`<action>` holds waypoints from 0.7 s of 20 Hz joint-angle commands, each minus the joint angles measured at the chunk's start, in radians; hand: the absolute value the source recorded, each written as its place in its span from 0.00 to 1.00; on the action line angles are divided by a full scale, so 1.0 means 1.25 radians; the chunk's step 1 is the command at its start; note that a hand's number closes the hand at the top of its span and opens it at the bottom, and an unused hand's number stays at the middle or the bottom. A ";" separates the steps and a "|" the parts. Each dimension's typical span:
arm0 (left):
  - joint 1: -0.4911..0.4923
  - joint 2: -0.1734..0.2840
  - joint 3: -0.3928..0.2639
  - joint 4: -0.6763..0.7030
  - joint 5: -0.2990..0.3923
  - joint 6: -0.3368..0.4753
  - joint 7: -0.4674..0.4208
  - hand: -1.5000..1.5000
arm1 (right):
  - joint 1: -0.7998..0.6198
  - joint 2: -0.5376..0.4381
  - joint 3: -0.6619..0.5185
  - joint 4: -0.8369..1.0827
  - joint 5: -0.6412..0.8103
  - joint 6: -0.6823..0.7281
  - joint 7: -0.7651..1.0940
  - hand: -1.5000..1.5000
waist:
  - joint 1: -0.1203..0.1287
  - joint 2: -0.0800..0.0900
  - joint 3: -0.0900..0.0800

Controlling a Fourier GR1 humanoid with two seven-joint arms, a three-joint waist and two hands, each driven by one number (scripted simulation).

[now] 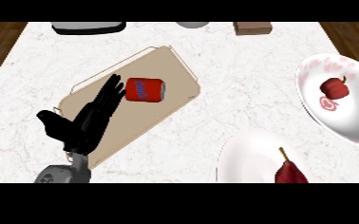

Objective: Pick the bell pepper from the plate and place it in the bowl

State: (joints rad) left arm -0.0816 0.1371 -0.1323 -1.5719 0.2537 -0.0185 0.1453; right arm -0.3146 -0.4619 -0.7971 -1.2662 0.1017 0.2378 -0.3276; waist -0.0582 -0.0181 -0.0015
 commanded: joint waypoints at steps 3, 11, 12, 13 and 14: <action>0.030 0.008 0.006 -0.035 -0.003 0.008 0.006 0.50 | 0.242 0.069 -0.113 -0.254 -0.187 0.170 -0.021 0.00 | -0.023 -0.006 -0.001; 0.022 -0.013 0.008 -0.026 -0.009 0.029 0.008 0.50 | 0.639 0.257 -0.267 -0.443 -0.351 0.418 -0.208 1.00 | -0.043 0.000 0.000; 0.021 0.024 0.040 -0.033 0.014 0.000 0.004 0.50 | 0.692 0.305 -0.269 -0.455 -0.345 0.444 -0.236 1.00 | -0.042 0.000 0.000; 0.033 0.002 0.010 -0.041 -0.006 0.017 0.012 0.50 | 0.735 0.313 -0.291 -0.445 -0.382 0.486 -0.266 1.00 | -0.040 -0.001 0.001; 0.043 0.007 0.012 -0.018 -0.005 -0.004 -0.020 0.50 | 0.779 0.340 -0.288 -0.452 -0.385 0.517 -0.281 1.00 | -0.040 0.001 0.001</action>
State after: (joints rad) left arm -0.0438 0.1448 -0.1135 -1.6094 0.2512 -0.0066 0.1485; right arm 0.4555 -0.1425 -1.1011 -1.7889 -0.3159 0.6704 -0.5151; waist -0.1059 -0.0196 -0.0013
